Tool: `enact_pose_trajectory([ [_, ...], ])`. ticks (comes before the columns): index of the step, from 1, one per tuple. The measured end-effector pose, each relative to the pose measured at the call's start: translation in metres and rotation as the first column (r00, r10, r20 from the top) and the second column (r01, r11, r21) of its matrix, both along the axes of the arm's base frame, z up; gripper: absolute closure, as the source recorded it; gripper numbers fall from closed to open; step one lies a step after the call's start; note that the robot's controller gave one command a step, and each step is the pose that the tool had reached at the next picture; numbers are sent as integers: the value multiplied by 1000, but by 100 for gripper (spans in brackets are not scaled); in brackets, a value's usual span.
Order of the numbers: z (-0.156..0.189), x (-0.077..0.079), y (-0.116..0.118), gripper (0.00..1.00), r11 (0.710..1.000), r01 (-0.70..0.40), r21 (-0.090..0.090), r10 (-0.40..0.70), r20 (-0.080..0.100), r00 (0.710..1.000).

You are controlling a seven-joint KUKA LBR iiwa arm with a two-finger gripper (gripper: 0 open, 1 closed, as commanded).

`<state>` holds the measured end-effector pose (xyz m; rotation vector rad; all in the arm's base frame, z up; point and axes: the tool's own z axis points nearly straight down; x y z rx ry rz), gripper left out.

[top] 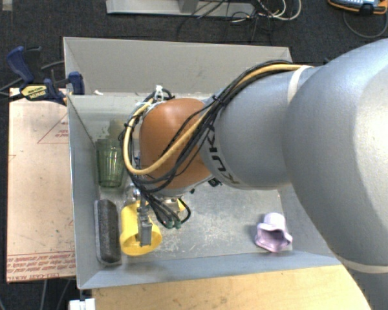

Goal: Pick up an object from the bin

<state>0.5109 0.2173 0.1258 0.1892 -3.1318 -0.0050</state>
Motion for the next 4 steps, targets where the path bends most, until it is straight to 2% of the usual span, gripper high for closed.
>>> enact_pose_trajectory([
  [1, 7, 1, 1, 100, 1000, -4, 1, 4, 1, 1000],
  [2, 128, 2, -17, 100, 949, -315, 2, 315, 4, 949],
  [3, 128, 2, -17, 100, 949, -315, 3, 315, 4, 949],
  [4, 107, 1, -27, 100, 908, -420, 3, 420, 14, 908],
])
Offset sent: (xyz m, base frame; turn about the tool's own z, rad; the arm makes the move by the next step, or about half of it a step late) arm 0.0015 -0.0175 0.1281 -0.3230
